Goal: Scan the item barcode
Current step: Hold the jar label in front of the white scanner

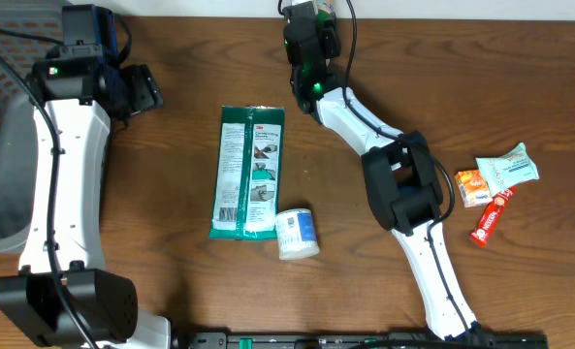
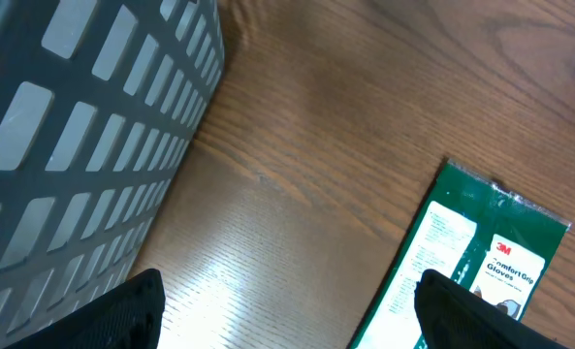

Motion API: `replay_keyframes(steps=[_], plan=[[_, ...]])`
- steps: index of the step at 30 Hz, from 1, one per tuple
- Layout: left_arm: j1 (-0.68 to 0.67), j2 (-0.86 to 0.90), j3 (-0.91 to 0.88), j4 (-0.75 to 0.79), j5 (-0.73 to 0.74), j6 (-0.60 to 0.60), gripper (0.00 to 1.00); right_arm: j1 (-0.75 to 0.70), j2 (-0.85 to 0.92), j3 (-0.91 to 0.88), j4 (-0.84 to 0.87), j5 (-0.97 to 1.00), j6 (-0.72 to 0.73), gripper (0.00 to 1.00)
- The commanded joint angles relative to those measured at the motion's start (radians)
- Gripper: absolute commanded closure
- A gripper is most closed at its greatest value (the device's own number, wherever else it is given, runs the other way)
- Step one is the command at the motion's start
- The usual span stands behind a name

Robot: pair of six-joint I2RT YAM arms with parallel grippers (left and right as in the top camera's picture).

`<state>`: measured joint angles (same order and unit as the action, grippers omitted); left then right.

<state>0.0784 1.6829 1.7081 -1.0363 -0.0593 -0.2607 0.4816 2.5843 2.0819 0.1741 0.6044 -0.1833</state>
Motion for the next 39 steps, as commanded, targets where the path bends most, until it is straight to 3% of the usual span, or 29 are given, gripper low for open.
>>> replay_keyframes(steps=[1,32,39], plan=[[0.006,-0.015,0.004,-0.002,-0.016,0.006,0.18,0.002,-0.013,0.008,0.023,-0.03,0.029,0.99],[0.006,-0.015,0.004,-0.002,-0.016,0.006,0.18,0.006,-0.013,0.008,0.035,0.03,0.145,0.99],[0.006,-0.015,0.004,-0.002,-0.016,0.005,0.18,0.019,-0.101,0.008,-0.011,0.014,0.111,0.99]])
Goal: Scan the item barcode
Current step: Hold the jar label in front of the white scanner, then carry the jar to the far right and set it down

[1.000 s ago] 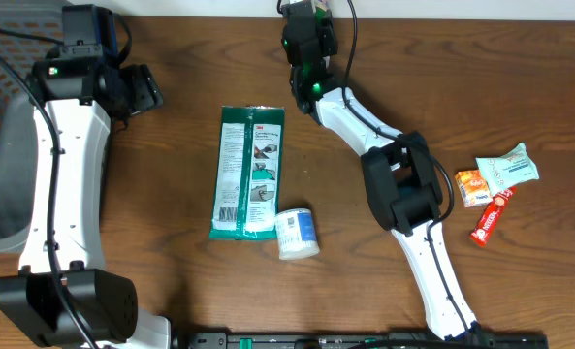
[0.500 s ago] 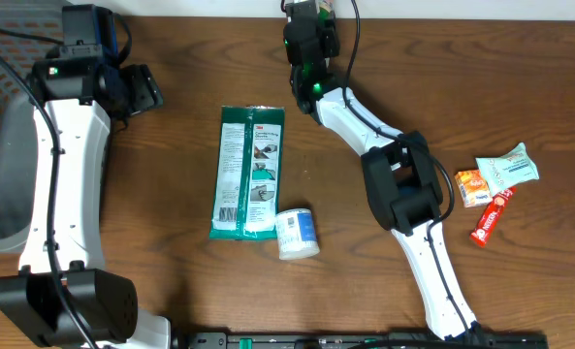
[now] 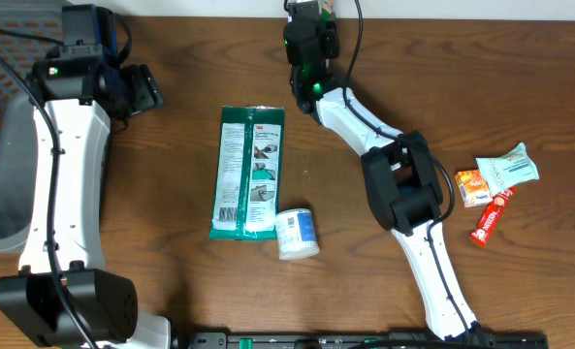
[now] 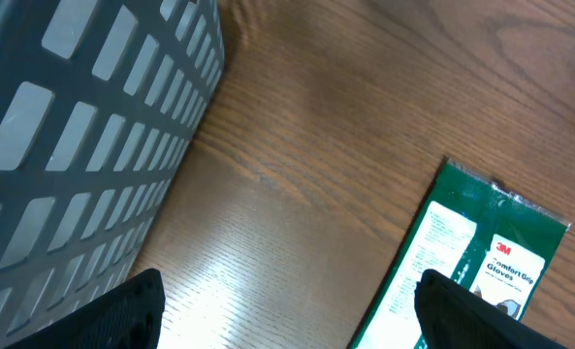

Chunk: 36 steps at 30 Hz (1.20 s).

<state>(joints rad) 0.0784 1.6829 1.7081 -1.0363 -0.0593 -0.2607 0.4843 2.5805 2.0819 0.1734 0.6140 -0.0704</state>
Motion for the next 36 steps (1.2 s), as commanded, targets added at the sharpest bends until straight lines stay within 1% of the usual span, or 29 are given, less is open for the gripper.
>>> replay_keyframes(steps=[1,5,8,10,12,14,17,22,25,31,34,36], plan=[[0.006,-0.015,0.004,-0.002,-0.016,0.006,0.18,0.019,-0.122,0.008,-0.033,-0.013,-0.002,0.99],[0.006,-0.015,0.004,-0.002,-0.016,0.006,0.18,0.021,-0.249,0.008,-0.15,-0.127,0.004,0.99],[0.006,-0.015,0.004,-0.002,-0.016,0.006,0.18,0.021,-0.344,0.008,-0.269,-0.15,0.04,0.99],[0.006,-0.015,0.004,-0.002,-0.016,0.005,0.18,0.021,-0.414,0.008,-0.383,-0.15,0.066,0.99],[0.006,-0.015,0.004,-0.002,-0.016,0.006,0.18,0.018,-0.492,0.008,-0.538,-0.153,0.094,0.99],[0.006,-0.015,0.004,-0.002,-0.016,0.005,0.18,0.016,-0.559,0.008,-0.692,-0.153,0.1,0.99],[0.006,-0.015,0.004,-0.002,-0.017,0.006,0.18,0.007,-0.624,0.008,-0.875,-0.153,0.1,0.99],[0.006,-0.015,0.004,-0.002,-0.016,0.006,0.18,-0.019,-0.659,0.008,-1.197,-0.154,0.1,0.99],[0.006,-0.015,0.004,-0.002,-0.016,0.006,0.18,-0.047,-0.654,0.008,-1.362,-0.219,0.1,0.99],[0.006,-0.015,0.004,-0.002,-0.016,0.006,0.18,-0.125,-0.644,0.006,-1.589,-0.414,0.1,0.99],[0.006,-0.015,0.004,-0.002,-0.016,0.006,0.18,-0.168,-0.644,-0.019,-1.653,-0.424,0.1,0.99],[0.006,-0.015,0.004,-0.002,-0.016,0.006,0.18,-0.204,-0.644,-0.06,-1.657,-0.424,0.1,0.99]])
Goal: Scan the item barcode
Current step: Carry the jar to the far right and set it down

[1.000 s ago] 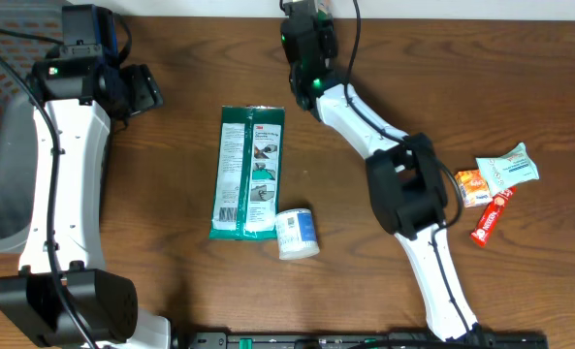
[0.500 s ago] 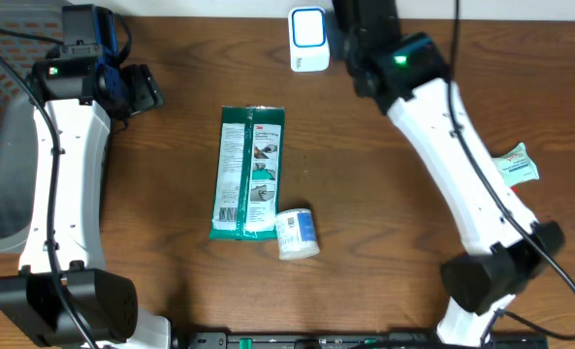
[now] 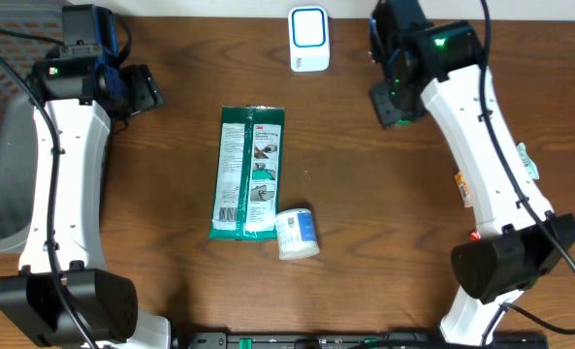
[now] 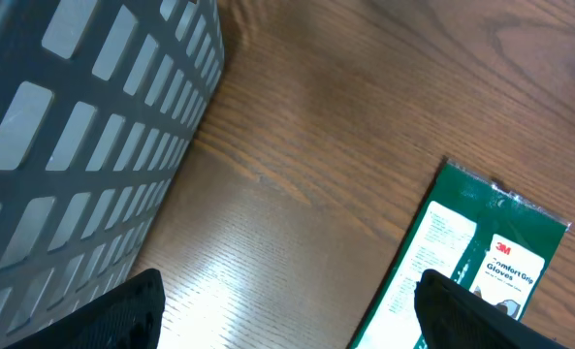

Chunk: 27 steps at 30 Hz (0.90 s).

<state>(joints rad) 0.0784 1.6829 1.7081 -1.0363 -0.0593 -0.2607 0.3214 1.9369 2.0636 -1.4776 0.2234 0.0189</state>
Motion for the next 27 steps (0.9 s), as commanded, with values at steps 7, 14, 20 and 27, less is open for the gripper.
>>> replay_keyframes(steps=[7,14,20,27], plan=[[0.006,-0.015,0.004,-0.002,-0.016,0.006,0.18,-0.184,-0.001,-0.285,0.167,0.003,0.01,0.99],[0.006,-0.015,0.004,-0.002,-0.016,0.006,0.18,-0.329,-0.001,-0.497,0.441,0.003,0.01,0.99],[0.006,-0.015,0.004,-0.002,-0.017,0.005,0.18,-0.414,-0.001,-0.642,0.64,-0.044,0.011,0.99],[0.006,-0.015,0.004,-0.002,-0.016,0.006,0.18,-0.467,-0.001,-0.687,0.642,-0.037,0.01,0.18]])
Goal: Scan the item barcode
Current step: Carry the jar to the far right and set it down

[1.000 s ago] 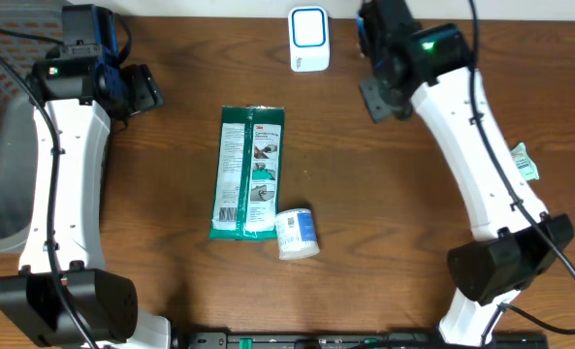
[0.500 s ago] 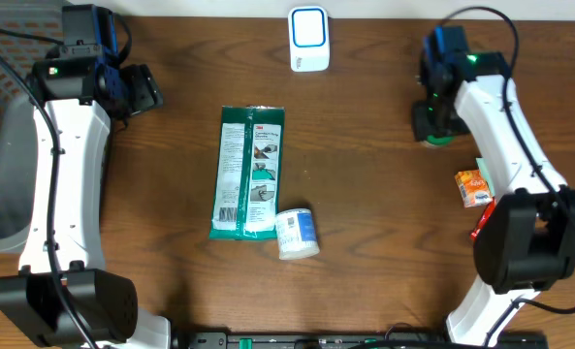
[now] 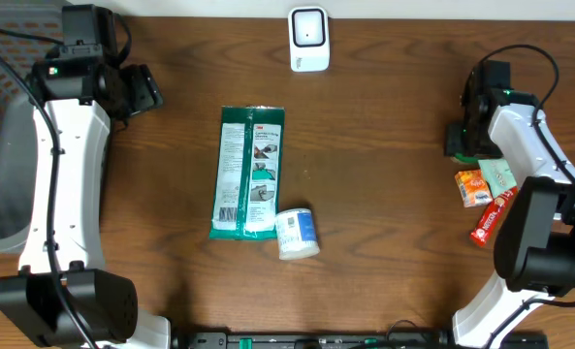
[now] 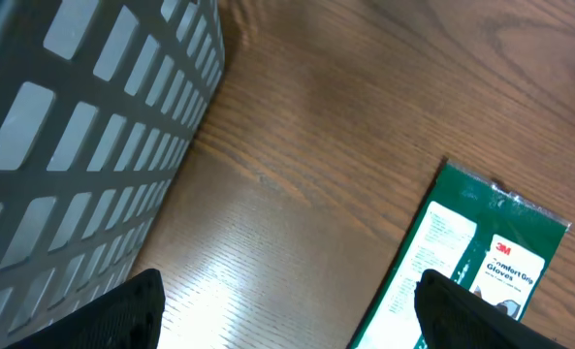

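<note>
The white barcode scanner (image 3: 308,39) stands at the table's far edge, centre. A green 3M gloves packet (image 3: 249,173) lies flat mid-table, and its top end (image 4: 476,257) shows in the left wrist view. A small white tub (image 3: 297,234) lies by the packet's near corner. My left gripper (image 3: 140,92) hovers at the far left, open (image 4: 287,305), with only bare wood between its fingers. My right gripper (image 3: 460,138) is at the right, just above an orange packet (image 3: 470,187); its jaws do not show.
A grey slotted basket (image 4: 74,116) stands left of the left gripper, also visible at the table's left edge. A pale green wrapper (image 3: 505,174) and a red bar (image 3: 491,218) lie beside the orange packet.
My right arm has moved from the far right-centre of the table to the right edge, its gripper now beside the snack packets. The left arm, green packet, tub and scanner are unchanged.
At the two oldest moments my right arm reached to the far centre and covered the scanner. After that it stood to the right of the uncovered scanner. Now it is by the snacks at the right. The left gripper stayed open and still throughout.
</note>
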Motion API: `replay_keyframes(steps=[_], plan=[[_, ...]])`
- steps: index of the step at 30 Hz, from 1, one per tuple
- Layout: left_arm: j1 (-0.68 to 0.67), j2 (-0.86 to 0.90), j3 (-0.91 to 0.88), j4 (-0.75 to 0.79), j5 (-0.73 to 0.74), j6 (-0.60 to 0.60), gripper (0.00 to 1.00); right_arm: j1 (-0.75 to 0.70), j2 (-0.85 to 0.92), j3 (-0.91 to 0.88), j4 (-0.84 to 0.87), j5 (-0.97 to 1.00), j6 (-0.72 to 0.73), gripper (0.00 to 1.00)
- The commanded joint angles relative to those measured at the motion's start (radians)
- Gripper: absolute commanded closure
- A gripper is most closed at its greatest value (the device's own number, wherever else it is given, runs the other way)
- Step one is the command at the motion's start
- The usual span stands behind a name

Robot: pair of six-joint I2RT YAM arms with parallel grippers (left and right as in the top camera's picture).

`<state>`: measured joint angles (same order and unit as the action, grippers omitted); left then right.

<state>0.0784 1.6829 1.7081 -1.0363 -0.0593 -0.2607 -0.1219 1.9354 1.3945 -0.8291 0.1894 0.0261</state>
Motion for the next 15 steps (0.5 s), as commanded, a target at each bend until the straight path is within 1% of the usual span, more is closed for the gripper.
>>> replay_keyframes(steps=[1,2,9,15], plan=[[0.006,-0.015,0.004,-0.002,-0.017,0.006,0.18,-0.029,0.001,-0.018,-0.009,-0.003,0.003,0.03],[0.006,-0.015,0.004,-0.002,-0.016,0.005,0.18,-0.033,0.001,-0.018,-0.01,-0.003,0.003,0.01],[0.006,-0.015,0.004,-0.002,-0.016,0.006,0.18,-0.04,0.0,-0.011,0.003,-0.003,-0.009,0.01],[0.006,-0.015,0.004,-0.002,-0.016,0.006,0.18,-0.04,0.0,0.067,-0.038,-0.003,-0.009,0.01]])
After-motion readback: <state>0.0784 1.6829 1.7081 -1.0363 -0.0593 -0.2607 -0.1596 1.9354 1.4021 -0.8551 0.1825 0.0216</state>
